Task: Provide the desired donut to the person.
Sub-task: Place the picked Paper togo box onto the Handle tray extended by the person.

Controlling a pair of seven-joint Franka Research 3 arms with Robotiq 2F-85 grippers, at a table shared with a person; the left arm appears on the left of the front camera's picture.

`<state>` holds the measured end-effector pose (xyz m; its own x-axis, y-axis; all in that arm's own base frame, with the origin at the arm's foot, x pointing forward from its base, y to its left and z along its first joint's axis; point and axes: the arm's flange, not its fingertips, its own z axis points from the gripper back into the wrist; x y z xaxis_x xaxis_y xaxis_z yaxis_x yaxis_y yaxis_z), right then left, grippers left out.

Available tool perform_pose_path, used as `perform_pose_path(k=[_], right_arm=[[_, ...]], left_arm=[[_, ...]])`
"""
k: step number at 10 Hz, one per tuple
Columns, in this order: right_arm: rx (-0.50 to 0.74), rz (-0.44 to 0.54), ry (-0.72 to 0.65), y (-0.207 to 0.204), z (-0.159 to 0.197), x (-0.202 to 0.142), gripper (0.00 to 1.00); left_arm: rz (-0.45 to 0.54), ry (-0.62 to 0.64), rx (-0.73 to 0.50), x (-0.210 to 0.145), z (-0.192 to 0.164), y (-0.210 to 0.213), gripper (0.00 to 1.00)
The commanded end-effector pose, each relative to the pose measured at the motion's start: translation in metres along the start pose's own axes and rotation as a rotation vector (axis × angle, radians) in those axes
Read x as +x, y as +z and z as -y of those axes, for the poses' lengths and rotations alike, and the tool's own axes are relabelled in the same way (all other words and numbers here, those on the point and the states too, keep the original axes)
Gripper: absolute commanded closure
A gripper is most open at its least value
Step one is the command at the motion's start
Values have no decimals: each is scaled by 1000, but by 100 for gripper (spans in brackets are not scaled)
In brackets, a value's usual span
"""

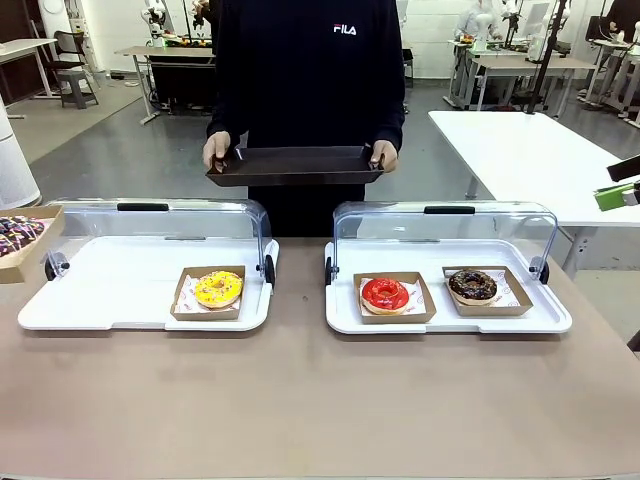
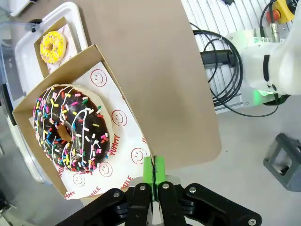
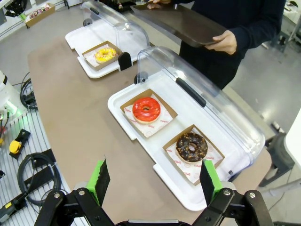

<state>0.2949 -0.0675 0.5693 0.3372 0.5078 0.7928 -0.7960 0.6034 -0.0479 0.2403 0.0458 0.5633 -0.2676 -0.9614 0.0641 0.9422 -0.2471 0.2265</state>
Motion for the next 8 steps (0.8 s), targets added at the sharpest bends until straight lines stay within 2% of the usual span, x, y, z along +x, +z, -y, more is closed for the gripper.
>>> perform_pose_path(k=[1,8], right_arm=[[10,18,3,-3,1,0,0],[10,18,3,-3,1,0,0]], left_arm=[[2,17,3,0,5,-2,100],[2,17,3,0,5,-2,100]])
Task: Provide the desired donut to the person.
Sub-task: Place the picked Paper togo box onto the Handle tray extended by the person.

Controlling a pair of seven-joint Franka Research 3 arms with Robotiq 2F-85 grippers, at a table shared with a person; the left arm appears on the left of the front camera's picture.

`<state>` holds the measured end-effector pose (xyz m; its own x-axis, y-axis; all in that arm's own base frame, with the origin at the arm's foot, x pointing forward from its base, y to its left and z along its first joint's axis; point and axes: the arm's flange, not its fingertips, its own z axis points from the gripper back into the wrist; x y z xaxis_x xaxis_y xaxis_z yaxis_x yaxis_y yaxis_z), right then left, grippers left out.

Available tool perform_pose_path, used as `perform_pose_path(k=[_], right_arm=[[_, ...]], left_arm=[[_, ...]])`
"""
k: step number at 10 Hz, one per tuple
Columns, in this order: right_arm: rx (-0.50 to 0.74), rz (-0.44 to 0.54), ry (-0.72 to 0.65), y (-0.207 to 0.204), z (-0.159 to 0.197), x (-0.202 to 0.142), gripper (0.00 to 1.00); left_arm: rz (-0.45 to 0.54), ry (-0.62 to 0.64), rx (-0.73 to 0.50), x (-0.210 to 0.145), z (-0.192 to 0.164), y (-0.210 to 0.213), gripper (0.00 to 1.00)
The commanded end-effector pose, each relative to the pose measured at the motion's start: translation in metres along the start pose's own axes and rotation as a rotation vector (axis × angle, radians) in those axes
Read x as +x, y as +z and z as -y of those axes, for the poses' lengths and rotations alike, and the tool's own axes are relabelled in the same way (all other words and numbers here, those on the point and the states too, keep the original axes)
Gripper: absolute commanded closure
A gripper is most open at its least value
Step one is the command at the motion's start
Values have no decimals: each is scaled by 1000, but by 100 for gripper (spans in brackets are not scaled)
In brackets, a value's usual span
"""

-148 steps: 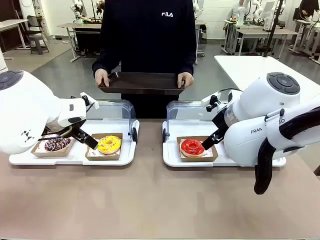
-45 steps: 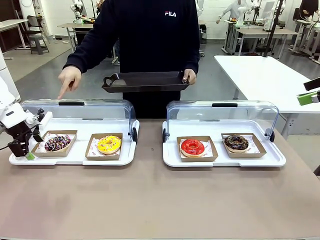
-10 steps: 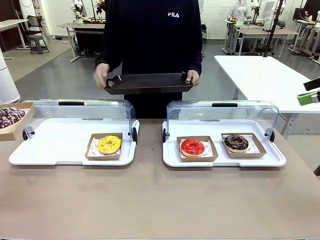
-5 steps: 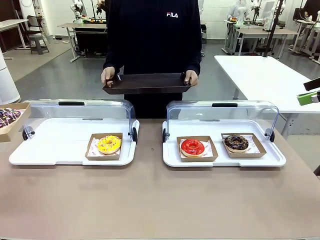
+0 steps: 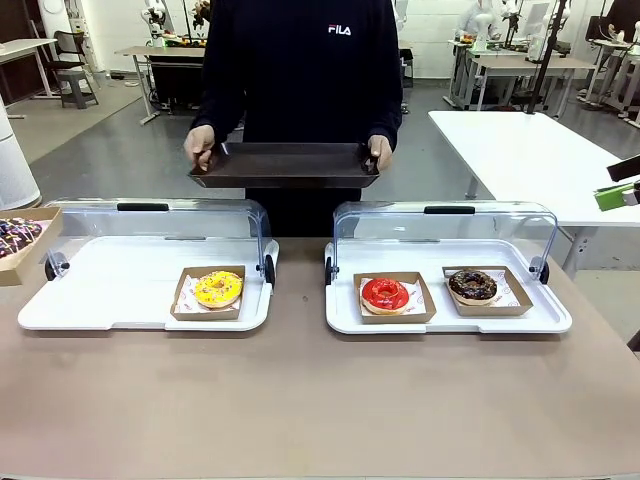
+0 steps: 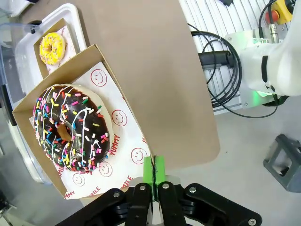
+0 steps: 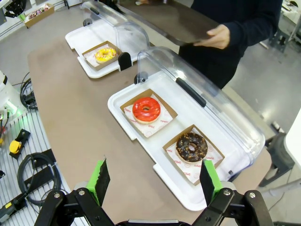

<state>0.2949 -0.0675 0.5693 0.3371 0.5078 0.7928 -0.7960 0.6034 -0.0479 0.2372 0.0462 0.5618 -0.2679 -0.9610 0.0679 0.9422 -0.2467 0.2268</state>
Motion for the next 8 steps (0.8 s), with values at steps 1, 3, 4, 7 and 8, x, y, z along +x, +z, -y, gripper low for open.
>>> perform_pose_path(k=[1,3,4,7,8], right_arm=[[10,18,3,-3,1,0,0],[10,18,3,-3,1,0,0],[10,18,3,-3,1,0,0],[10,18,3,-3,1,0,0],[10,18,3,-3,1,0,0]], left_arm=[[-2,17,3,0,1,-1,100],[-2,17,3,0,1,-1,100],[-2,17,3,0,1,-1,100],[-2,17,3,0,1,-1,100],[-2,17,3,0,1,-1,100]])
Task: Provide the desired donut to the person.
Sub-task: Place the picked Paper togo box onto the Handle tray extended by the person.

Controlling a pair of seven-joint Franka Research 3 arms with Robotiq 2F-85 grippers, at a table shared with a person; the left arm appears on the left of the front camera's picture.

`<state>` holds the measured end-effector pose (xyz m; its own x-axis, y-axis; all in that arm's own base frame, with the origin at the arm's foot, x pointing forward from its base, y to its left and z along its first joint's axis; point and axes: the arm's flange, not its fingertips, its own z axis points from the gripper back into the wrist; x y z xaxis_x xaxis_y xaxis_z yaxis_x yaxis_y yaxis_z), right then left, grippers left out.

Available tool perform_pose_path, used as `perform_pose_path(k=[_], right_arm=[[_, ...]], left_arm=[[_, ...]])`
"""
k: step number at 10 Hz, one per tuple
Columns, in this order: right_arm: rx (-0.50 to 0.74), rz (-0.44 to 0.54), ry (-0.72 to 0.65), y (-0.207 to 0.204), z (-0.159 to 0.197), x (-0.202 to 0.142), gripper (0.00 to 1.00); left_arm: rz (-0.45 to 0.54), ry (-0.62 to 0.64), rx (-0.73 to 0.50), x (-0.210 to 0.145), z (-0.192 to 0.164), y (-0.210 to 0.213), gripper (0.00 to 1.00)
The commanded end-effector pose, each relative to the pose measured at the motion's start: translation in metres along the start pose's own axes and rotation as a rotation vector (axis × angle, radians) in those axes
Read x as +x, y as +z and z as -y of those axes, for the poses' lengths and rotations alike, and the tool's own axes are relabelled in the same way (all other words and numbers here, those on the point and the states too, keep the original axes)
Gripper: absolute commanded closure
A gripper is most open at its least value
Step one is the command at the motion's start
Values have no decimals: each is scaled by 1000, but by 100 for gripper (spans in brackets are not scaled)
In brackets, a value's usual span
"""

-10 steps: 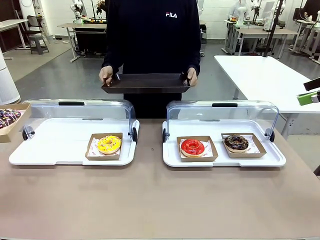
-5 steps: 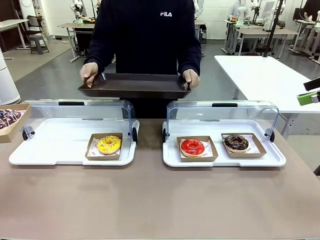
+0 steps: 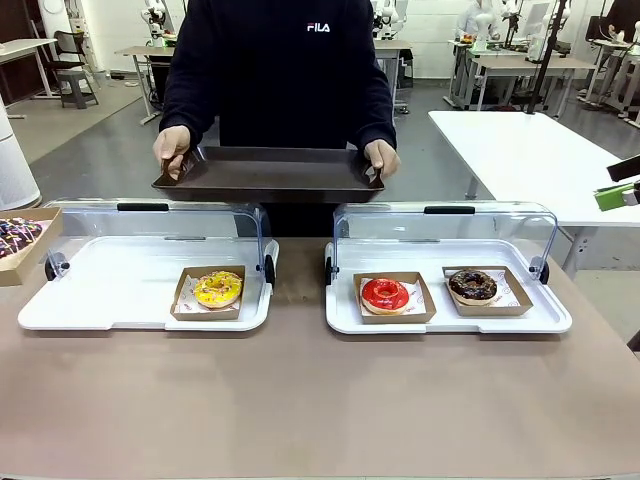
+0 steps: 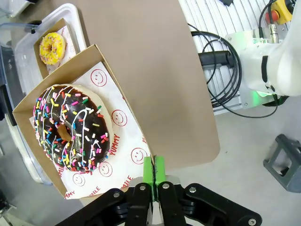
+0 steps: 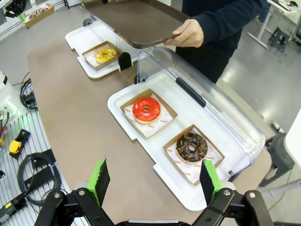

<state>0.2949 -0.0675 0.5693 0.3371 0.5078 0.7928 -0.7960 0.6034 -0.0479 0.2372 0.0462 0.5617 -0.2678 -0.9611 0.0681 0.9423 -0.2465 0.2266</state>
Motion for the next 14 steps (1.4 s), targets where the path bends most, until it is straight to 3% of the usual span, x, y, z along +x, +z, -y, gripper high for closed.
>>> perform_pose_path(k=[1,3,6,8,9,11,14], right_arm=[[10,18,3,-3,1,0,0],[10,18,3,-3,1,0,0],[10,18,3,-3,1,0,0],[10,18,3,-3,1,0,0],[10,18,3,-3,1,0,0],[10,18,3,-3,1,0,0],[10,18,3,-3,1,0,0]], left_arm=[[-2,17,3,0,1,-1,100],[0,0,0,0,0,0,99],[44,3,-34,48,-106,64,99],[69,-17,-49,82,-181,78,99],[122,-29,-64,102,-221,71,99],[89,19,-39,130,-292,39,99],[74,-52,-71,157,-357,-15,99]])
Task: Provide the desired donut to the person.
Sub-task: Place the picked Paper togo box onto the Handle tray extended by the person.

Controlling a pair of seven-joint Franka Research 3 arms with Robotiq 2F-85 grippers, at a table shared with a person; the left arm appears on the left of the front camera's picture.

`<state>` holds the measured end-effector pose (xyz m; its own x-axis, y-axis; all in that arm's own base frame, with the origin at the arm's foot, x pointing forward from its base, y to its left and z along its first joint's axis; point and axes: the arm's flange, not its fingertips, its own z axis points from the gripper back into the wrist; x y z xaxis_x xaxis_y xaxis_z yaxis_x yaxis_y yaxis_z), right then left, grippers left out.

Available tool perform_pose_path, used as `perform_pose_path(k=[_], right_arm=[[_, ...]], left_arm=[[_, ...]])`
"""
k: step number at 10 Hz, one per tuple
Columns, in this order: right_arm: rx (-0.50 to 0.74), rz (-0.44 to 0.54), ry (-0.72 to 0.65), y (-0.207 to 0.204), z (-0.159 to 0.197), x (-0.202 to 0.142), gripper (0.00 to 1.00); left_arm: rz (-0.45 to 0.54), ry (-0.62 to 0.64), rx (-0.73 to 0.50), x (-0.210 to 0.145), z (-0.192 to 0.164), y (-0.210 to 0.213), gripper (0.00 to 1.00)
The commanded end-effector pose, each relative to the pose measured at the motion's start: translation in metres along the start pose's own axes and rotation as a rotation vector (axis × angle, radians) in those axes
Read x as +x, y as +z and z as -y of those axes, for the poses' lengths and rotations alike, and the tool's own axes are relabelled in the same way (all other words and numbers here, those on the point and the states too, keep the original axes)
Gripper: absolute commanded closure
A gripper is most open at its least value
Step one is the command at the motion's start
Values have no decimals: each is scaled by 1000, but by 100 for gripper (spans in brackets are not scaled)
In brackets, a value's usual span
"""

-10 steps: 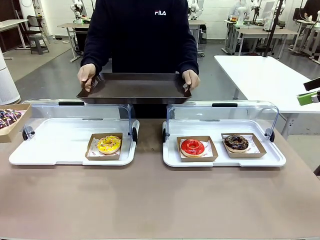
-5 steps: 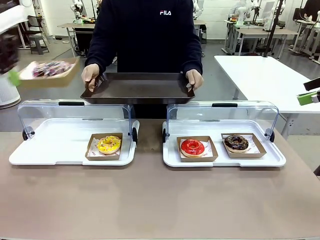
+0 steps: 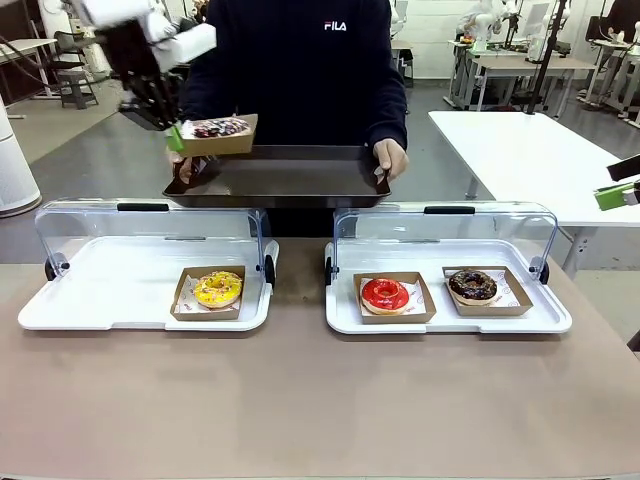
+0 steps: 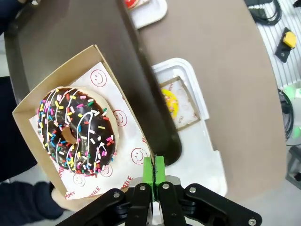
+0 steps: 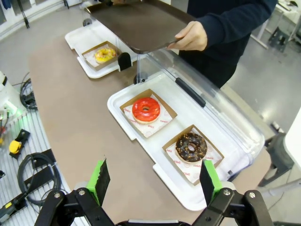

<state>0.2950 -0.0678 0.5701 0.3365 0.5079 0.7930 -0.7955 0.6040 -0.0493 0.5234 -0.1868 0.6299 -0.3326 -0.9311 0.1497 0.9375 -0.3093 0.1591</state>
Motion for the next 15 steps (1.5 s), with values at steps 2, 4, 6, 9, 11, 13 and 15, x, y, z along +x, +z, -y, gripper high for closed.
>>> perform_pose_path(k=[2,4,6,9,11,13,15], right_arm=[[12,17,2,-3,1,-1,0],[12,17,2,-3,1,-1,0],[12,17,2,-3,1,-1,0],[12,17,2,-3,1,-1,0],[12,17,2,-3,1,-1,0],[12,17,2,-3,1,-1,0],[12,17,2,-3,1,-1,0]], left_arm=[[-29,7,-20,8,-29,-24,99],[-63,-10,-61,12,-33,-59,99],[-84,-29,-95,12,-34,-77,99],[-86,-58,-99,12,-34,-82,40],[-67,-53,-99,15,-33,-74,0],[-56,-45,-97,14,-32,-68,0],[-49,-40,-105,14,-32,-67,0]])
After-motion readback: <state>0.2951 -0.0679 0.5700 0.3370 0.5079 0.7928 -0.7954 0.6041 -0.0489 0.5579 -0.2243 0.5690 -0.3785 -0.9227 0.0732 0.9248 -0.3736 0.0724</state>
